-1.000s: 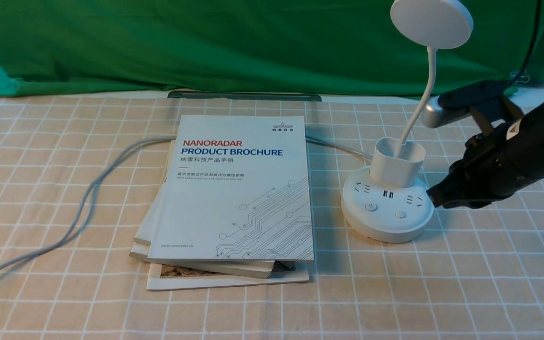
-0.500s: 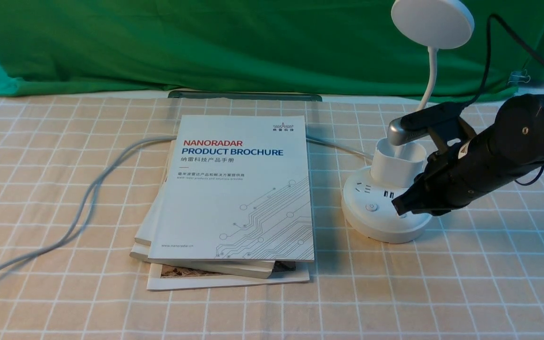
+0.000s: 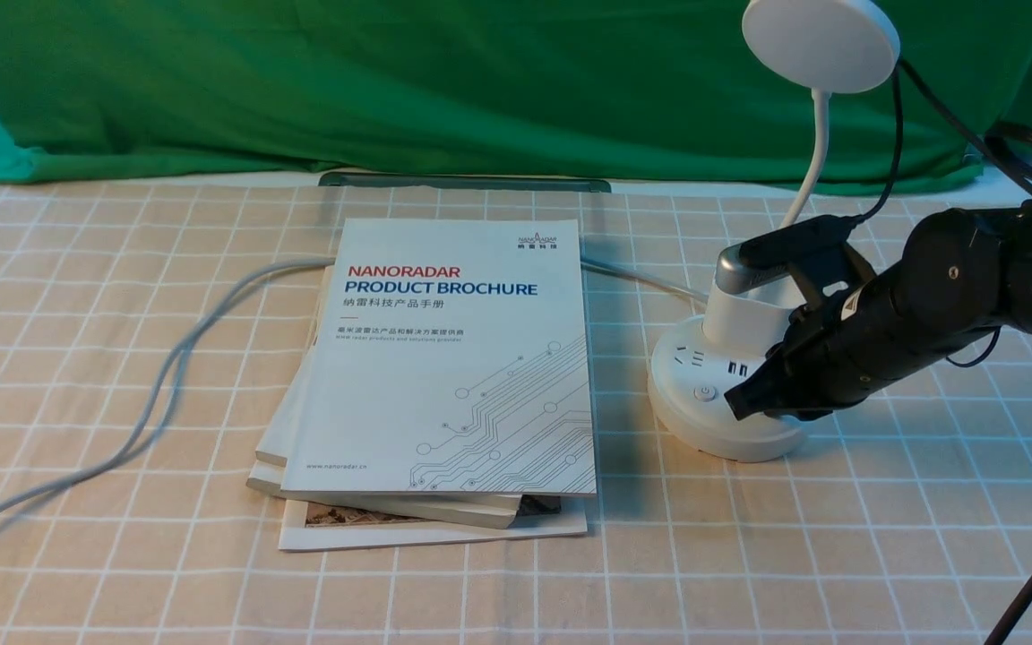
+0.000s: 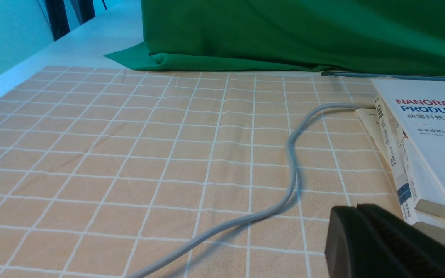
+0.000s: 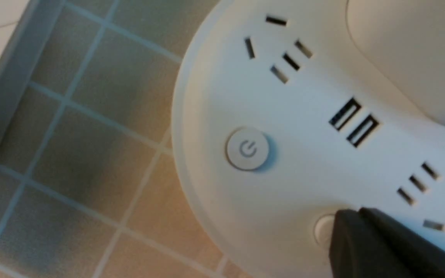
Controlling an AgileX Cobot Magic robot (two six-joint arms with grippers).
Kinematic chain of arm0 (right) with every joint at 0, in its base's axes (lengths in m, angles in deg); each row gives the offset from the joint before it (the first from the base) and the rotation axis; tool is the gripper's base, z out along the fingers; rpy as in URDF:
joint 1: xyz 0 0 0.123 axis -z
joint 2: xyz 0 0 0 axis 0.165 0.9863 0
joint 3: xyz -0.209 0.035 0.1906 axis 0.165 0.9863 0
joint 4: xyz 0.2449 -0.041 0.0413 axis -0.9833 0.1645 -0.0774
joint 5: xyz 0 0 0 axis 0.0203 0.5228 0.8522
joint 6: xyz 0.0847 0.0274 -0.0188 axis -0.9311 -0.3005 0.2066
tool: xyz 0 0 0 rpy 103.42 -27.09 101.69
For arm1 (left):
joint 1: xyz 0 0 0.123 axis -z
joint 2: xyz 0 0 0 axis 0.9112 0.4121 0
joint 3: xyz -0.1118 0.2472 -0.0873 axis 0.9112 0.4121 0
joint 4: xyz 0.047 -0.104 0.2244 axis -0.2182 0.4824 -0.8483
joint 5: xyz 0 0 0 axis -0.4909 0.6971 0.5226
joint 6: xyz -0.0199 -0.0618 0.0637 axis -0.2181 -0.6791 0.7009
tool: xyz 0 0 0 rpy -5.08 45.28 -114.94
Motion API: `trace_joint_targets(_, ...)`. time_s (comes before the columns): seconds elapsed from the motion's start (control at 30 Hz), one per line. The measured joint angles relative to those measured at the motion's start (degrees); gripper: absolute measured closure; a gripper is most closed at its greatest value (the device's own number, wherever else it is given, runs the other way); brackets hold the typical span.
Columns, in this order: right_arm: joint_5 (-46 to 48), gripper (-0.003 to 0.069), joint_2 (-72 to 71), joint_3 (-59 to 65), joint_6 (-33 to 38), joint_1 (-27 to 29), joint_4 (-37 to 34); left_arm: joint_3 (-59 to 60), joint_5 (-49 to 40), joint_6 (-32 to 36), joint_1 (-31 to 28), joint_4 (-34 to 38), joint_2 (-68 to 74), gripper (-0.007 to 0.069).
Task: Turn on the table lamp on the light coffee tablecloth with your hand.
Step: 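Press the button on the base of the white desk lamp with the right gripper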
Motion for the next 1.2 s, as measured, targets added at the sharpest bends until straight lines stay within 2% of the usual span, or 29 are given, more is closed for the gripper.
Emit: trace_joint_targets(1.2, -0.07, 0.0628, 1.98, -1.73, -0.23, -2.19, 1.31, 0.0, 0.0, 0.07, 0.0, 0.0, 0.0, 0.0603)
